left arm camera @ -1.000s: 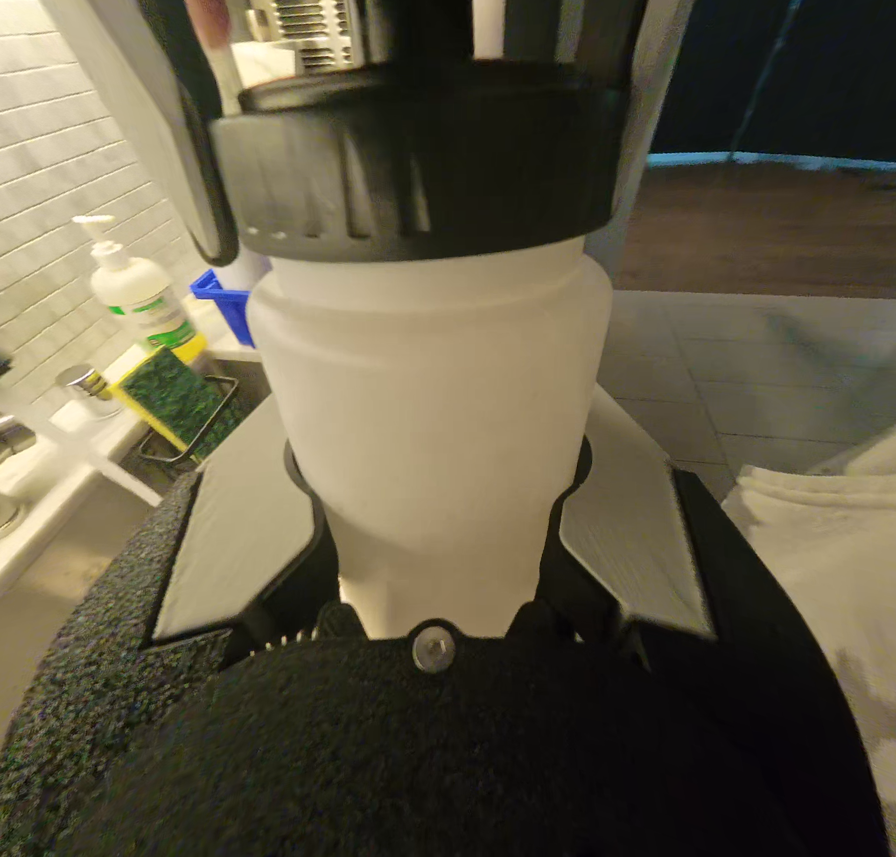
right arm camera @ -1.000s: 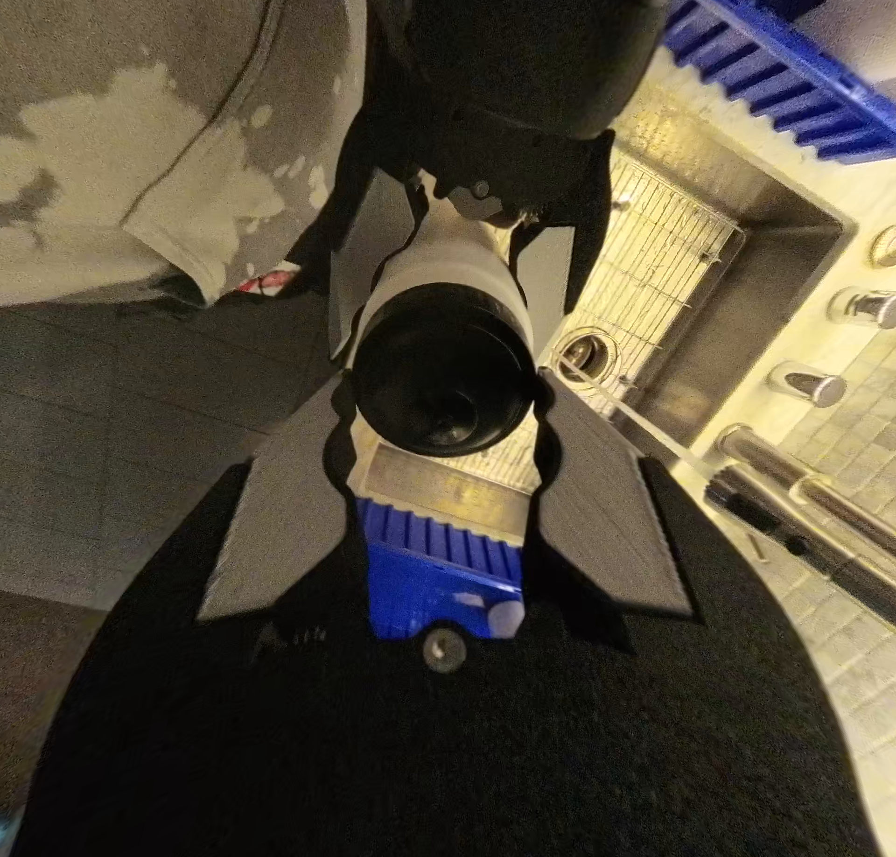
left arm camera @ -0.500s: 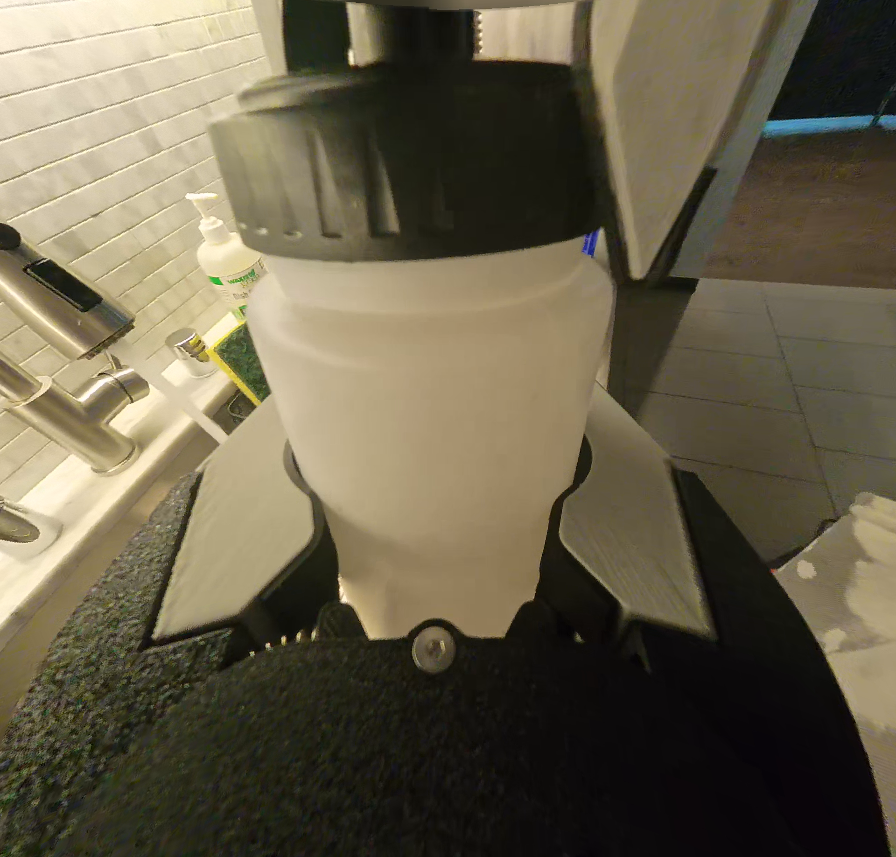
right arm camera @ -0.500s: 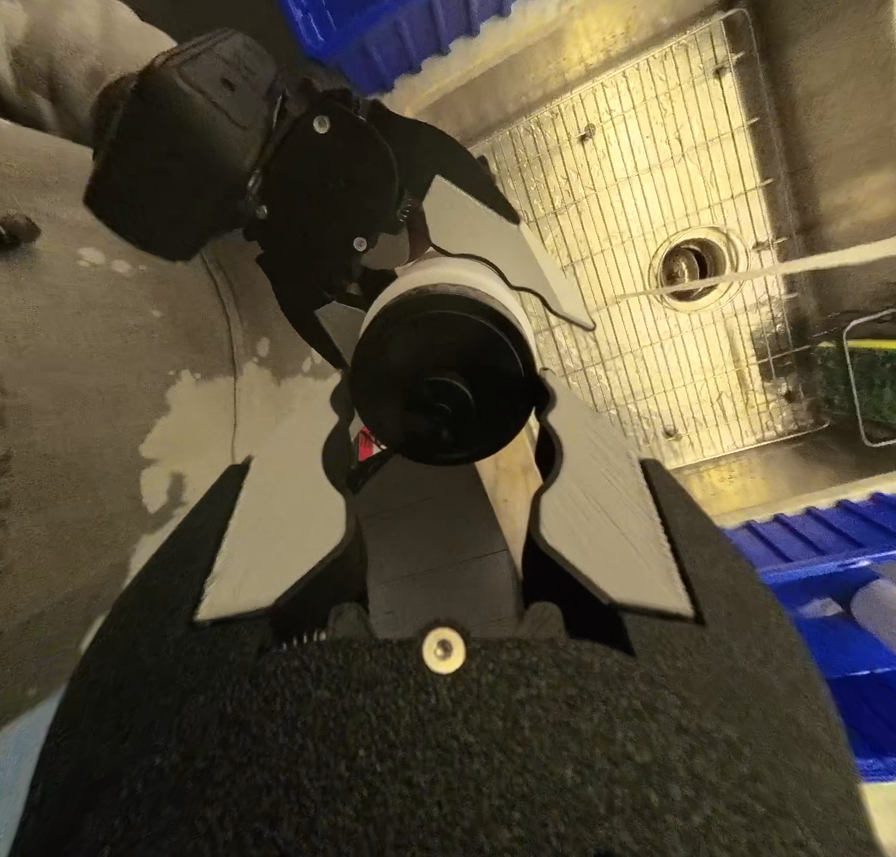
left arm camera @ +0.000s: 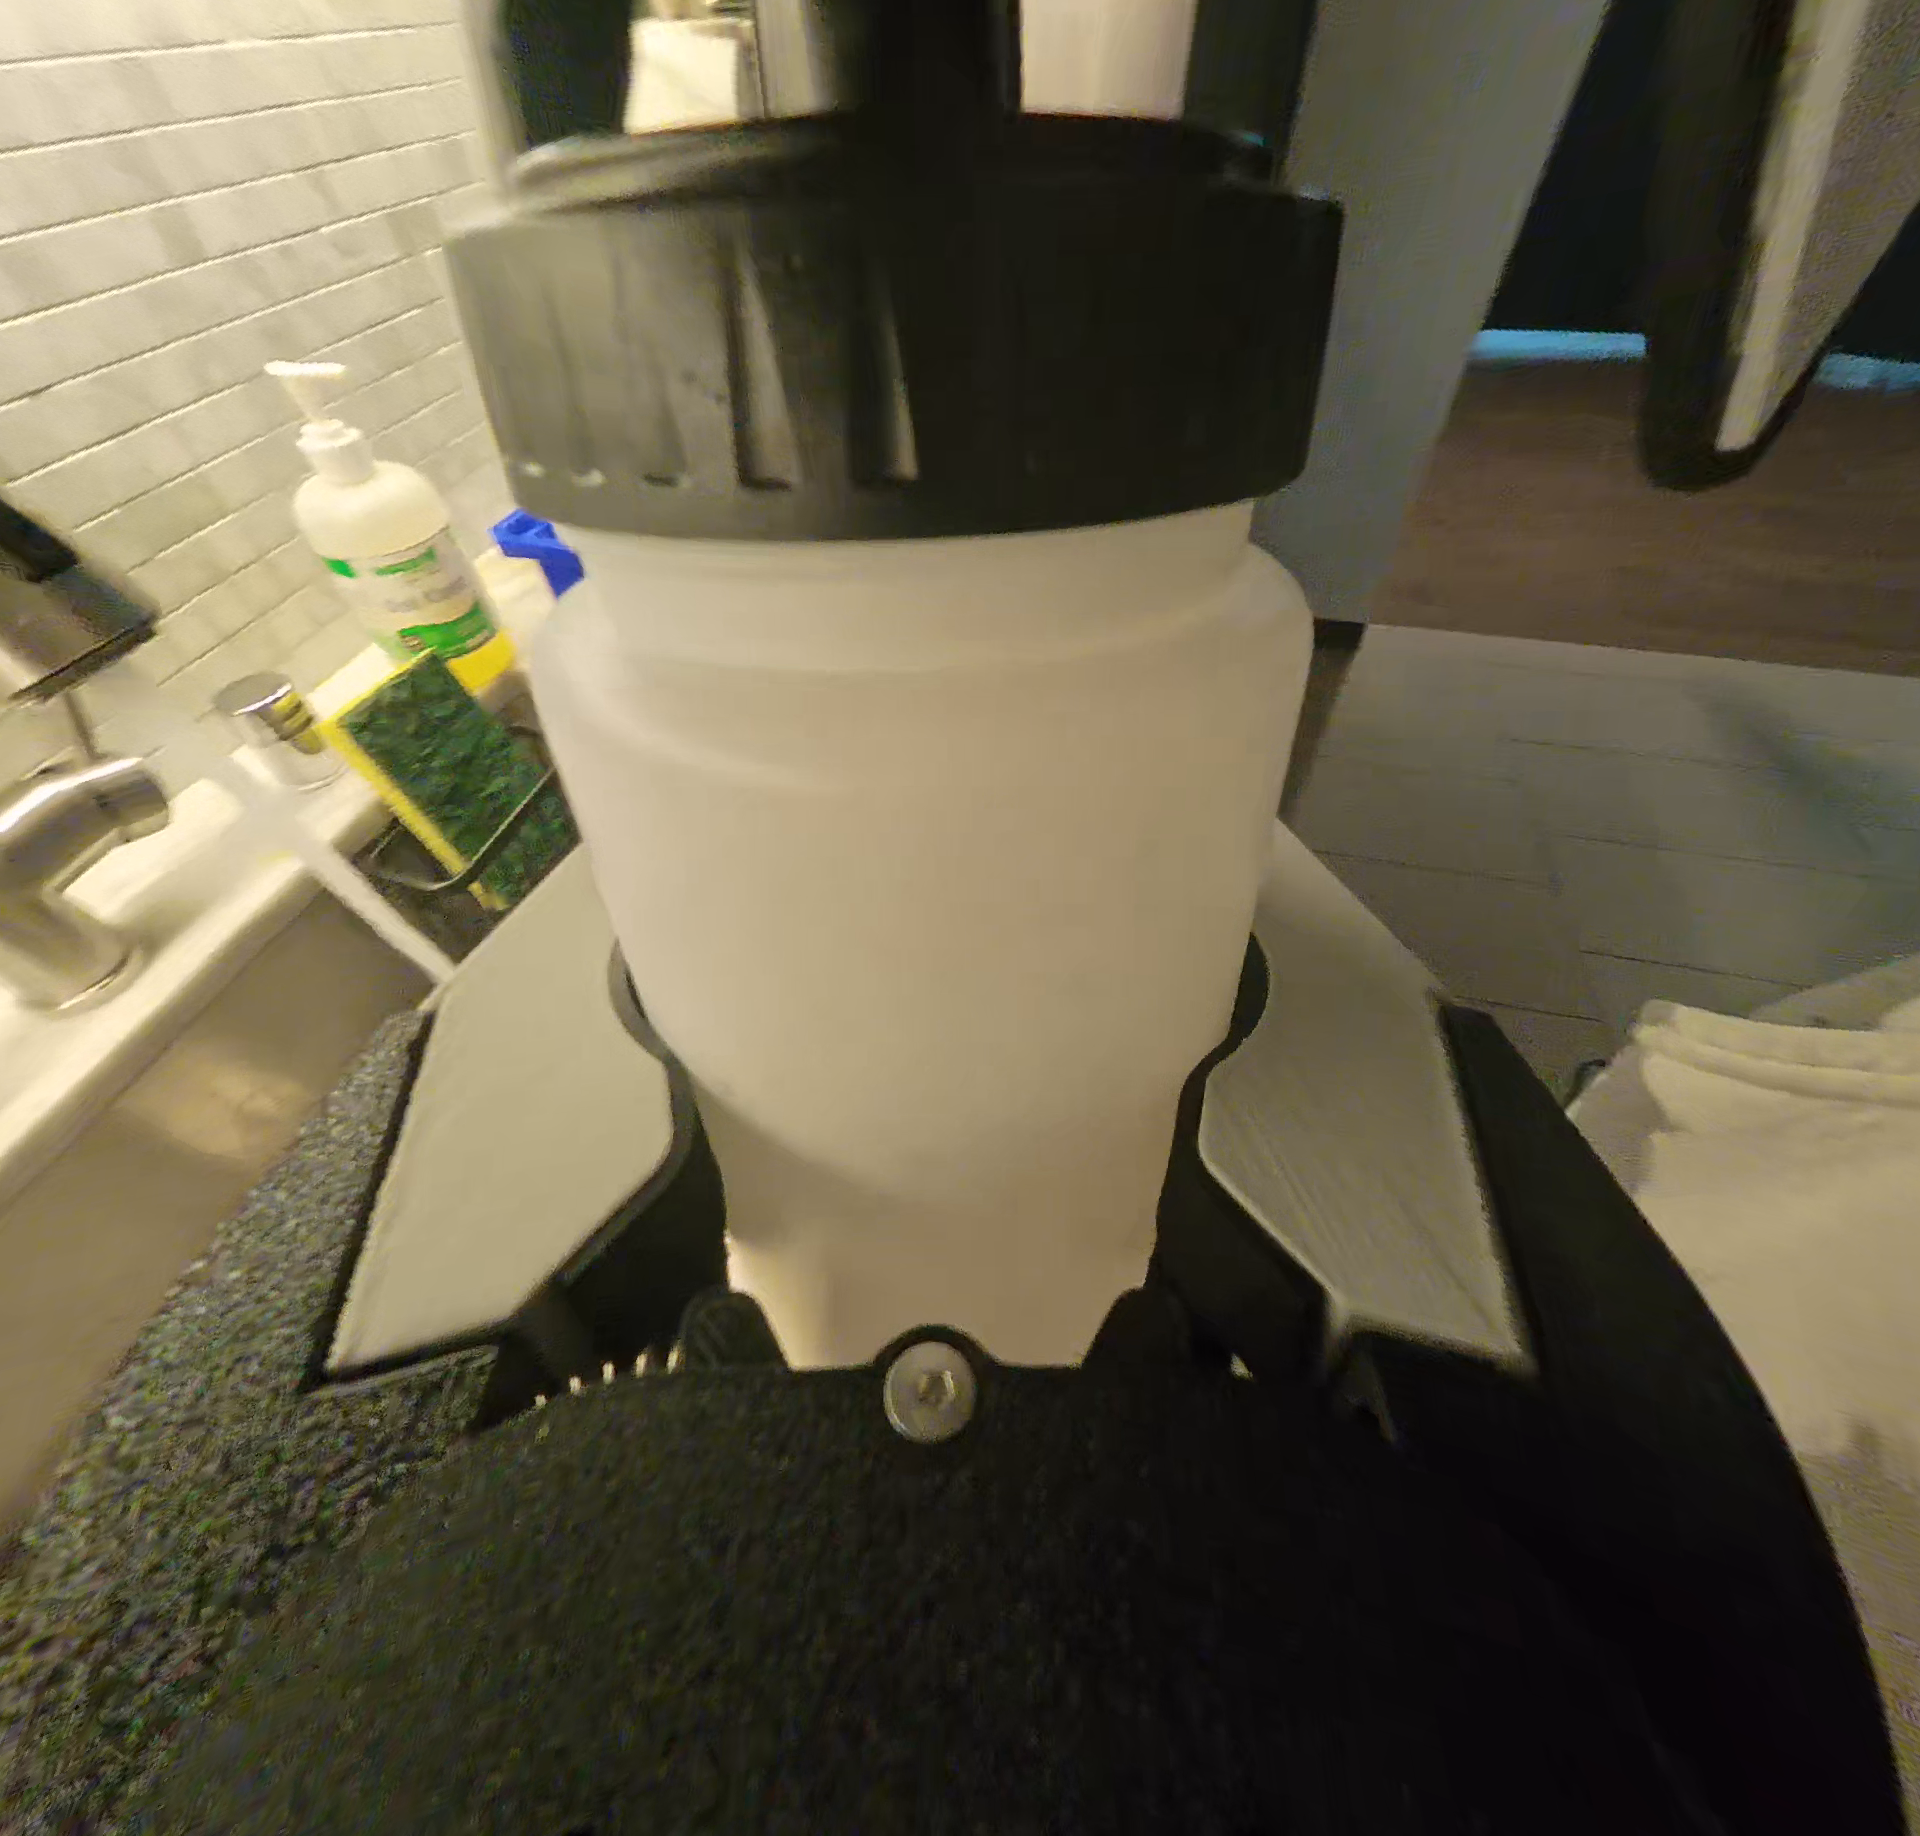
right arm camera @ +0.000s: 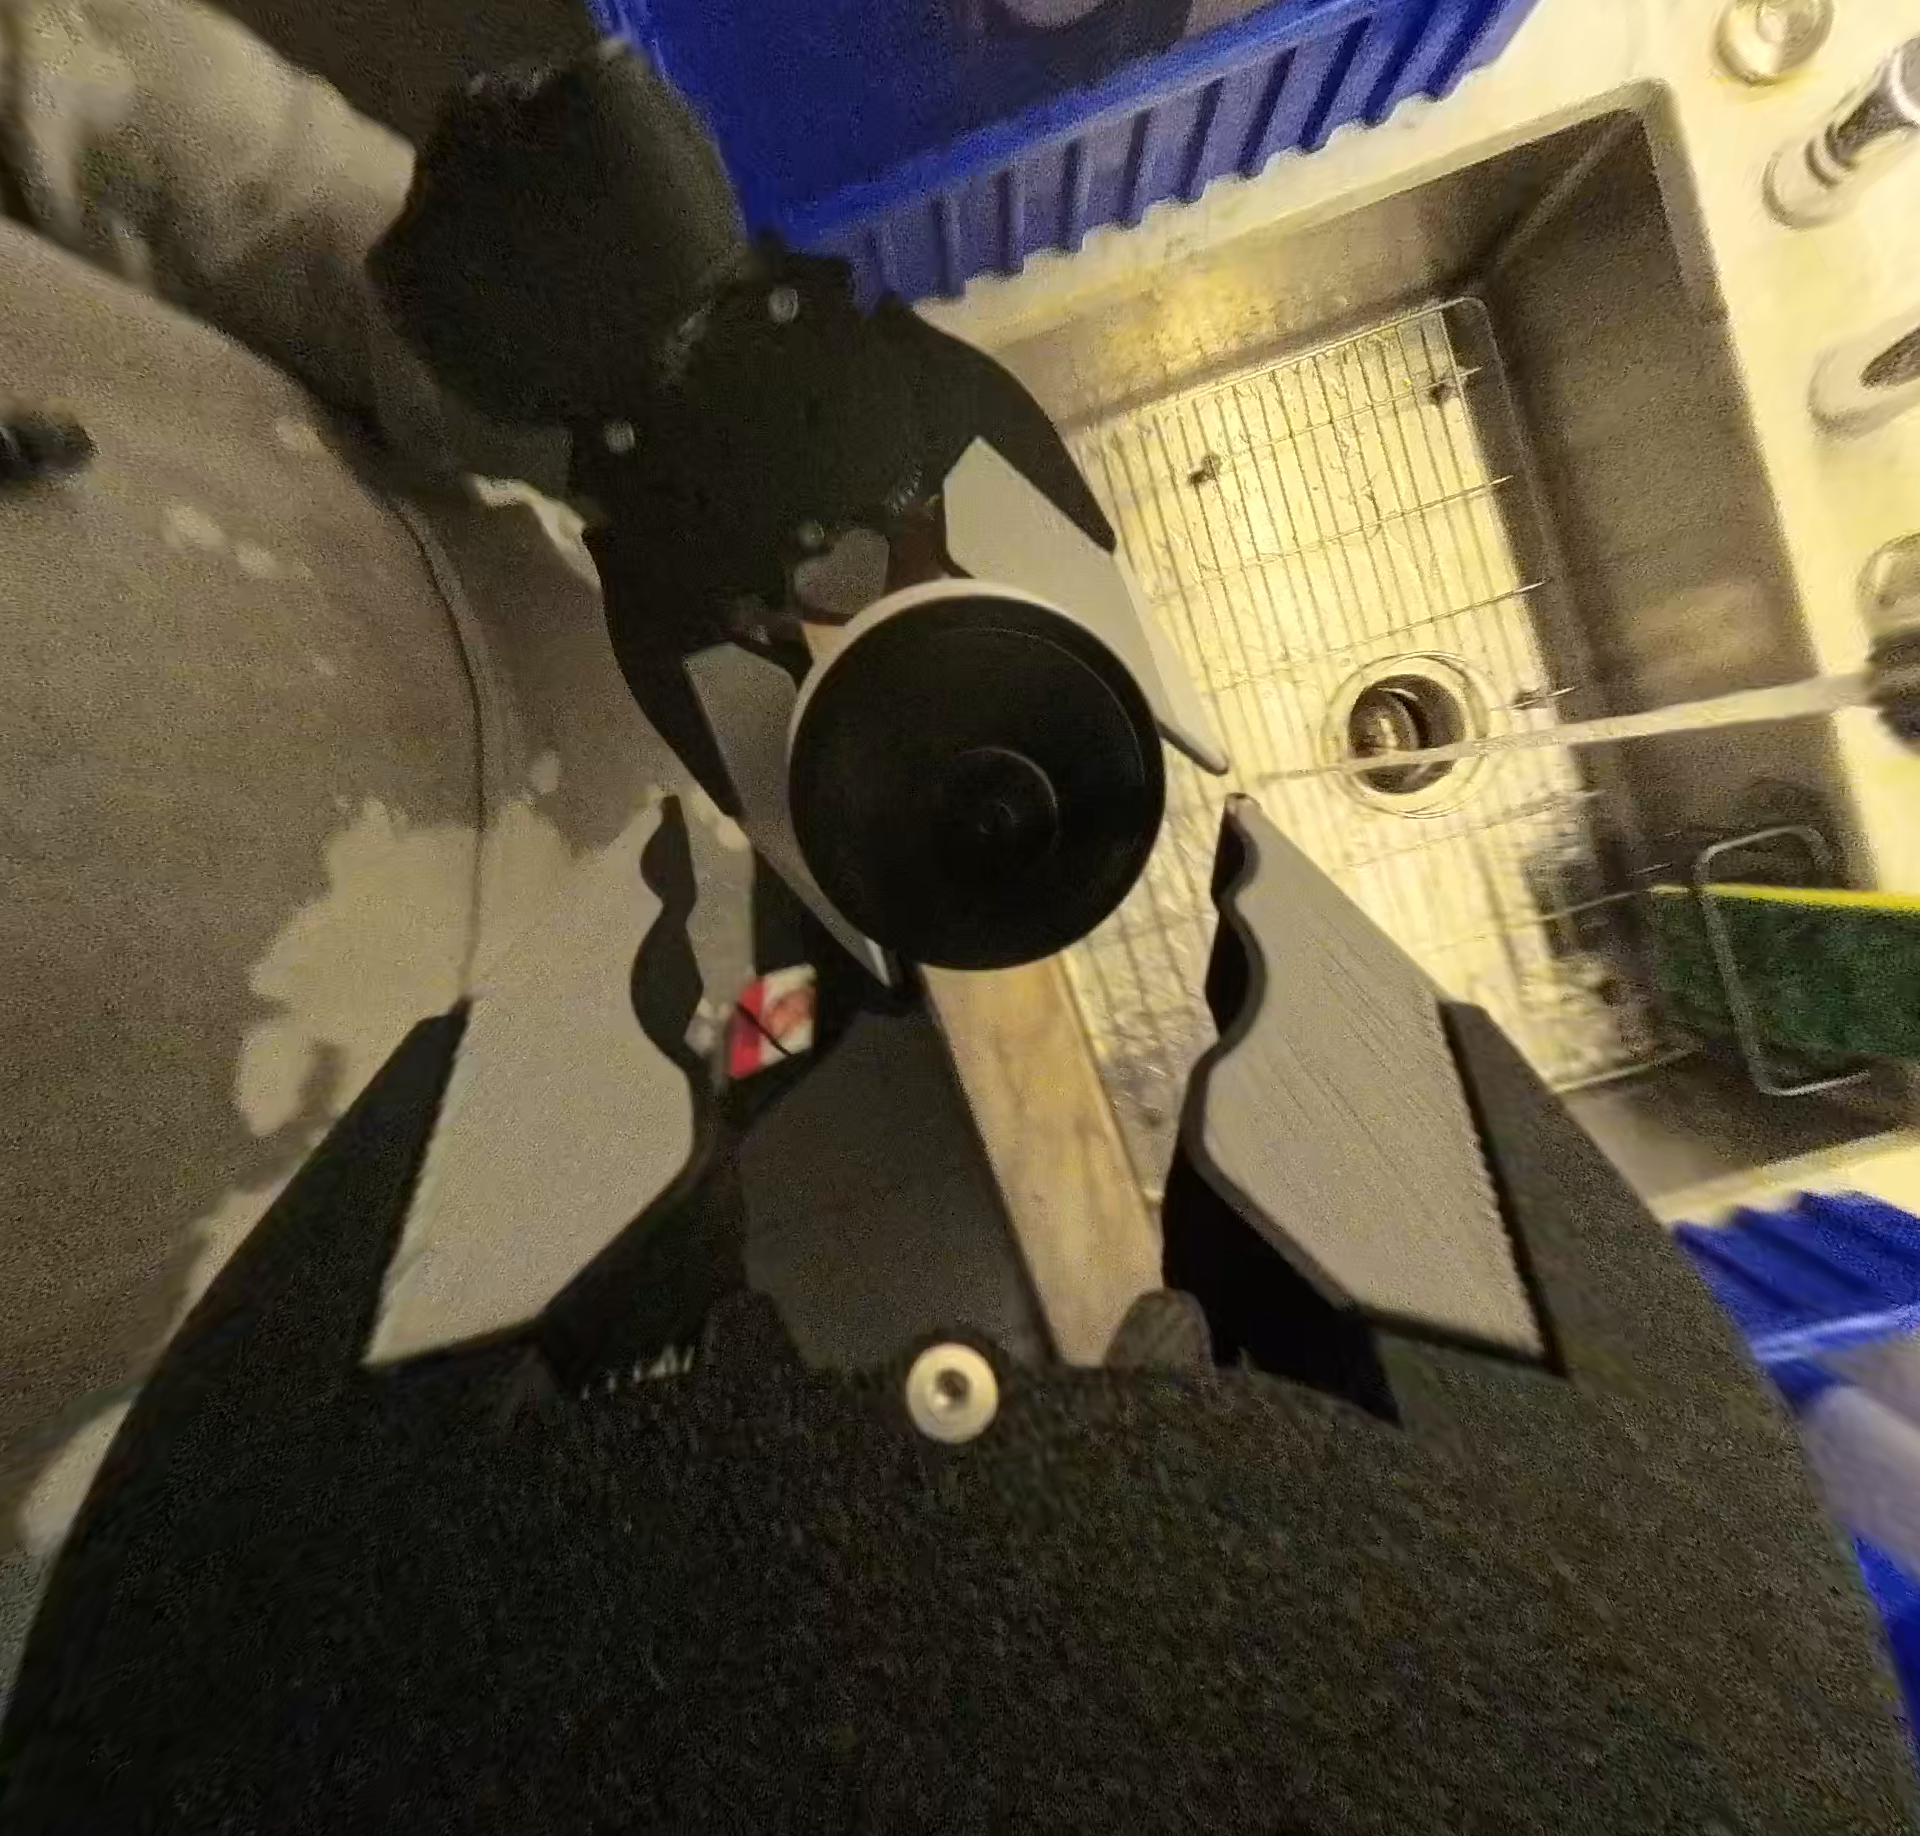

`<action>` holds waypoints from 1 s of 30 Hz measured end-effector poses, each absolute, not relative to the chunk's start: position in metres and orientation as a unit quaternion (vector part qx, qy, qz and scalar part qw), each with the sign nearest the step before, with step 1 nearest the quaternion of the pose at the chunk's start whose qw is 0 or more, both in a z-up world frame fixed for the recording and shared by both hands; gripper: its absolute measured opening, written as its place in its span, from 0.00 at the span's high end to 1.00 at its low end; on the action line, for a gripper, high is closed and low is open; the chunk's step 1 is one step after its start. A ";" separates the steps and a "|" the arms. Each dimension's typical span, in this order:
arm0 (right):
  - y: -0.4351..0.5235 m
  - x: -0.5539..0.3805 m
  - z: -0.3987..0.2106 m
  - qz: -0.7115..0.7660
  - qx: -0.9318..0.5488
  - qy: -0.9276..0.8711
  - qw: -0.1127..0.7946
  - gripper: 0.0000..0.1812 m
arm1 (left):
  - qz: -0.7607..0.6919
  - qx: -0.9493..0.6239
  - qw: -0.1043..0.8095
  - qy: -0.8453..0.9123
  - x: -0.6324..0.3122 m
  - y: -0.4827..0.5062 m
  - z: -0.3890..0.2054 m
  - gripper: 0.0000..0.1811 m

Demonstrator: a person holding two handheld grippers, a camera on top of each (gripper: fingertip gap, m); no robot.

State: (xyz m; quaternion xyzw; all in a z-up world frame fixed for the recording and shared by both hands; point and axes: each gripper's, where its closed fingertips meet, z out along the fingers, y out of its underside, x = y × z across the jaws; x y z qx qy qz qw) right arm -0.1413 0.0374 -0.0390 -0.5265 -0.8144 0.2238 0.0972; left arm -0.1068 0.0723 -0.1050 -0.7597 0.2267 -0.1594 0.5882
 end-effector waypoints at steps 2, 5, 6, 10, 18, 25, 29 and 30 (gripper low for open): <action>0.037 -0.147 -0.044 0.258 -0.586 -0.763 0.088 0.50 | -0.139 -0.766 0.586 0.222 -0.115 0.074 -0.108 0.41; 0.041 -0.148 -0.053 0.244 -0.583 -0.771 0.084 0.58 | -0.125 -0.773 0.578 0.230 -0.116 0.076 -0.113 0.41; 0.041 -0.145 -0.054 0.234 -0.572 -0.783 0.071 0.58 | -0.126 -0.774 0.576 0.233 -0.116 0.076 -0.114 0.42; 0.033 -0.125 -0.052 0.171 -0.343 -0.921 0.066 0.59 | -0.174 -0.755 0.568 0.279 -0.095 0.066 -0.113 0.42; 0.031 -0.122 -0.047 0.160 -0.371 -0.912 0.071 0.47 | -0.212 -0.749 0.571 0.260 -0.088 0.067 -0.115 0.42; 0.040 -0.140 -0.053 0.275 -0.617 -0.732 0.091 0.56 | -0.129 -0.774 0.585 0.208 -0.115 0.080 -0.118 0.41; 0.039 -0.139 -0.050 0.280 -0.561 -0.771 0.108 0.59 | -0.144 -0.769 0.583 0.222 -0.111 0.077 -0.115 0.41; 0.035 -0.134 -0.048 0.275 -0.513 -0.806 0.104 0.59 | -0.166 -0.759 0.583 0.238 -0.104 0.073 -0.113 0.42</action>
